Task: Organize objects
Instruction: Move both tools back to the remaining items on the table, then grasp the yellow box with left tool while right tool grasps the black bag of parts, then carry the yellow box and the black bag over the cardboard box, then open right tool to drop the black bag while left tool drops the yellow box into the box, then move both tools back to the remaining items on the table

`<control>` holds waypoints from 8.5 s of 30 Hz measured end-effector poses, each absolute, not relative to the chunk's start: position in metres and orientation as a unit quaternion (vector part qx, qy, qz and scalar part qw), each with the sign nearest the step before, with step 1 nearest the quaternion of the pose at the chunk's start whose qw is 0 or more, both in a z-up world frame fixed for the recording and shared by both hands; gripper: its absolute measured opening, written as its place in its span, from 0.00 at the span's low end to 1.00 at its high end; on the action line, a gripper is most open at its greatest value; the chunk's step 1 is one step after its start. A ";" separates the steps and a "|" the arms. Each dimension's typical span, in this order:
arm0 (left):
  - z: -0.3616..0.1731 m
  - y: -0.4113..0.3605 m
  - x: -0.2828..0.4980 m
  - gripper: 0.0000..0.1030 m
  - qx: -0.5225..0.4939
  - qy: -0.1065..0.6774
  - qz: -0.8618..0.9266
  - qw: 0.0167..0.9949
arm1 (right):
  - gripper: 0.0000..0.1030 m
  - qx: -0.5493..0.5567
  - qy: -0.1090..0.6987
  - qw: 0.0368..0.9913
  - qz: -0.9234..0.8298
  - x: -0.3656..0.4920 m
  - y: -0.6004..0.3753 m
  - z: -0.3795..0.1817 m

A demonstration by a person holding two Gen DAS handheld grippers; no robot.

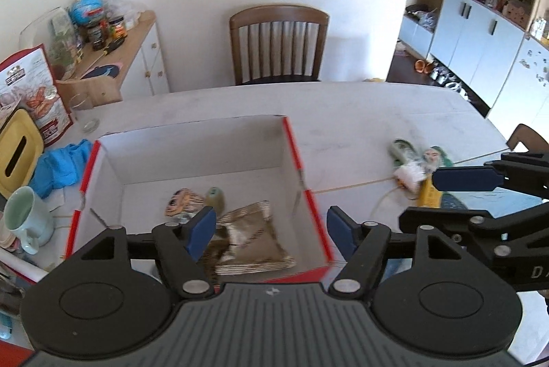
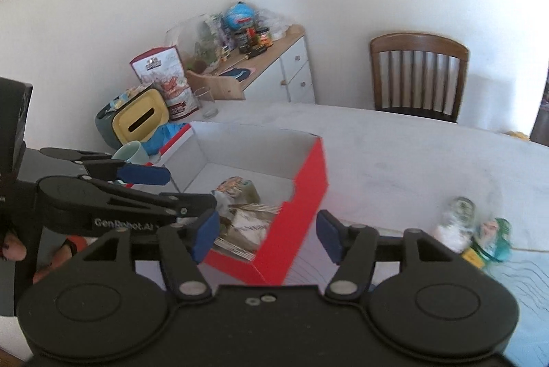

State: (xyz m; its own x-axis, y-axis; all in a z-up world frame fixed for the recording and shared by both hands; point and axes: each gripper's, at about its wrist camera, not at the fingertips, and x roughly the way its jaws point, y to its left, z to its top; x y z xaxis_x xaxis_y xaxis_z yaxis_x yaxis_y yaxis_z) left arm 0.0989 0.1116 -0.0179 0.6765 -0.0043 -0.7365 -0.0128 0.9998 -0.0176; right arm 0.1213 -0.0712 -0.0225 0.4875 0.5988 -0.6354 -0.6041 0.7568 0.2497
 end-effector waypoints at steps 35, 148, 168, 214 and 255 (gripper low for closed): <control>-0.084 -0.062 0.138 0.99 -0.006 0.417 -0.075 0.906 | 0.86 -0.015 0.412 0.875 0.254 0.129 -0.277 -0.104; -0.039 0.141 0.066 0.29 -0.100 0.386 0.050 0.916 | 0.30 -0.044 0.341 0.858 0.383 0.100 -0.059 -0.044; -0.078 0.242 0.124 0.29 -0.055 0.411 0.111 0.903 | 0.30 -0.113 0.380 0.854 0.338 0.177 0.062 -0.089; -0.128 0.250 0.198 0.54 -0.020 0.541 0.090 0.836 | 0.37 -0.160 0.438 0.809 0.358 0.193 0.097 -0.119; -0.010 0.141 0.085 0.81 -0.007 0.369 0.047 0.928 | 0.92 -0.066 0.339 0.860 0.374 0.102 -0.041 -0.013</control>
State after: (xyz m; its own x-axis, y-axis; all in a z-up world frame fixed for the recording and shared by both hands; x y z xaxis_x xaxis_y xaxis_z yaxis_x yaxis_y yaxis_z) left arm 0.0849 0.1405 -0.0098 0.7227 0.0812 -0.6864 -0.0915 0.9956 0.0215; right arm 0.1021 -0.0406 -0.0131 0.4895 0.5993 -0.6335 -0.6887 0.7113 0.1408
